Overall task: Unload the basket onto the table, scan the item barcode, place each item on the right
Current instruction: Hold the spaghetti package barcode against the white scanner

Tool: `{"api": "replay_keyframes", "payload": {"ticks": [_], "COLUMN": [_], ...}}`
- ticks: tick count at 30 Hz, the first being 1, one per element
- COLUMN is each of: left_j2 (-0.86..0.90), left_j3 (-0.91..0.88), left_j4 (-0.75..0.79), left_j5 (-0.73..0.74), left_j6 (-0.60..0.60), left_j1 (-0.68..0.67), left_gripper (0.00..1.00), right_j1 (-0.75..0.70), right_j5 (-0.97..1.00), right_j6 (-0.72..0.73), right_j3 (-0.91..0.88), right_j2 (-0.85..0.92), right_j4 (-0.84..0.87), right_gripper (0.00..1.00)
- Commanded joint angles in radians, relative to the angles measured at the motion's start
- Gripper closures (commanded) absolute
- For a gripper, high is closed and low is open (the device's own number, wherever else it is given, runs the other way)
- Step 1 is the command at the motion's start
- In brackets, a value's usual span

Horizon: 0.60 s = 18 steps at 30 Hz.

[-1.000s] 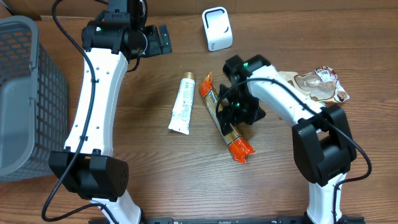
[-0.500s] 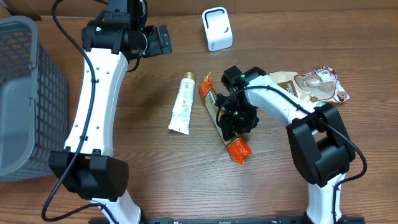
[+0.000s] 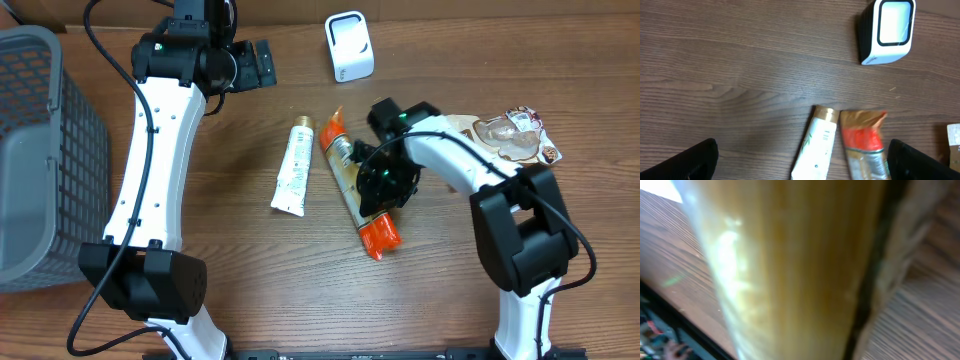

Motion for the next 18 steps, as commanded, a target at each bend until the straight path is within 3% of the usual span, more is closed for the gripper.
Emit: {"api": "replay_keyframes", "payload": {"ticks": [1,9,18], "left_j2": [0.0,0.0,0.0], "left_j3": [0.01,0.01,0.01], "left_j4": [0.0,0.0,0.0], "left_j5": [-0.003,-0.003,-0.003], "left_j6": [0.001,0.001,0.001], "left_j1": [-0.001,-0.001,-0.001], "left_gripper": [0.01,0.0,0.01], "right_j1": [-0.073,-0.237,-0.262], "right_j5": [-0.148,-0.449,-0.743], "right_j6": [-0.019,-0.1,-0.174], "right_j3": [0.058,0.062,0.061], "right_j2": [-0.093,-0.276,-0.343], "right_j4": [0.01,0.021,0.038], "right_gripper": [0.96,0.96,0.96]}}
